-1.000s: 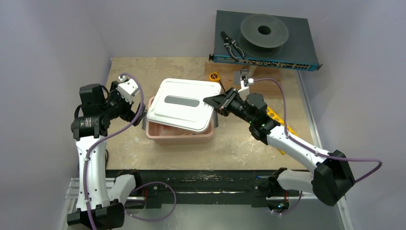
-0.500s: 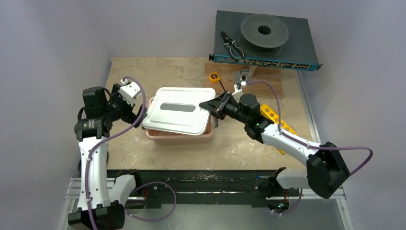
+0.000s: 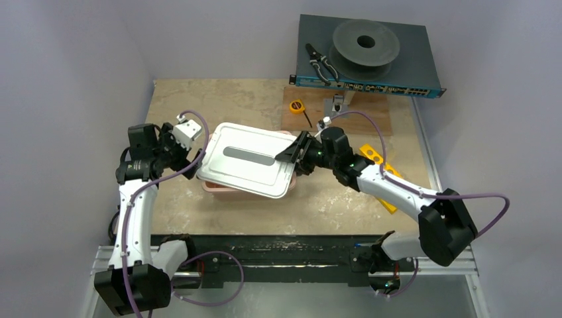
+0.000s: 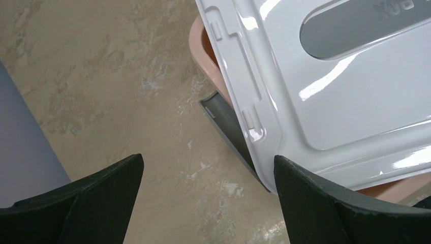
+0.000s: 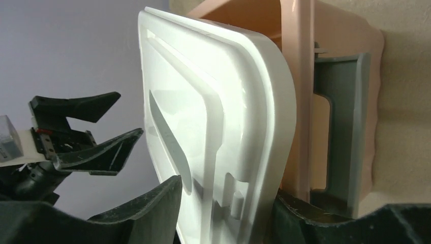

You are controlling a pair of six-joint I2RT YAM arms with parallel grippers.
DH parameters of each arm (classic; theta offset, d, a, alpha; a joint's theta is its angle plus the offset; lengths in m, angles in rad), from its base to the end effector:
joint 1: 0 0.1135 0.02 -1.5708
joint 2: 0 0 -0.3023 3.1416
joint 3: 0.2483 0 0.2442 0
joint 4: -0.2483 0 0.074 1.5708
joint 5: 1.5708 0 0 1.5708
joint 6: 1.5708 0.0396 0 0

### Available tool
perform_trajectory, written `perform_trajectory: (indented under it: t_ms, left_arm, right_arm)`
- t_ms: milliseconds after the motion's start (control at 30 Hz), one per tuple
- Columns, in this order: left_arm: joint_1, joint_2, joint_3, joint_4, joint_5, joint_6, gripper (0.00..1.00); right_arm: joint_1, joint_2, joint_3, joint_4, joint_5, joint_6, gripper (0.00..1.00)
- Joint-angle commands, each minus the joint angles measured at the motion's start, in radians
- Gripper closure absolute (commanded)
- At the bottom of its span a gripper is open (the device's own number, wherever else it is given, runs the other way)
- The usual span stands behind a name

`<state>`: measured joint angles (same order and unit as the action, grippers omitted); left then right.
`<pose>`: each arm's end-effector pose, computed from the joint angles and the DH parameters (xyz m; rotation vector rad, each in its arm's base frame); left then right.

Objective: Organize the chemistry lab equipment

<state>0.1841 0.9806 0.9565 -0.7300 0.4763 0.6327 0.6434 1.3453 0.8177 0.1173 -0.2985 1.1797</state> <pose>0.1699 0.0132 0.3442 0.7195 2.1078 -0.1129 0.2248 0.1831 0.2962 0.3858 2.2490 1.3858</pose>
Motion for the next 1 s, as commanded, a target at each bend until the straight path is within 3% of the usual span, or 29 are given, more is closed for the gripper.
perform_trajectory:
  t_ms: [0,167,333,567,767,967]
  left_arm:
    - [0.009,-0.011,-0.004,0.071,-0.008,0.023,0.0]
    - [0.009,-0.013,-0.016,0.068,-0.007,0.052,0.0]
    - [0.008,-0.018,-0.022,0.035,0.009,0.091,0.0]
    - [0.009,-0.033,-0.023,0.004,0.039,0.11,0.0]
    - [0.009,-0.052,0.034,-0.041,0.074,0.084,0.0]
    - [0.009,0.003,0.143,-0.039,0.128,-0.081,0.0]
  right_arm:
    - [-0.001,-0.002,0.141,-0.169,0.013,-0.147,0.43]
    - [-0.004,-0.001,0.24,-0.343,0.053,-0.289,0.31]
    - [-0.029,-0.006,0.306,-0.517,0.115,-0.41,0.3]
    - [-0.063,-0.033,0.293,-0.561,0.188,-0.466,0.31]
    - [-0.065,-0.017,0.34,-0.556,0.237,-0.489,0.38]
    - [-0.039,0.007,0.379,-0.537,0.292,-0.489,0.49]
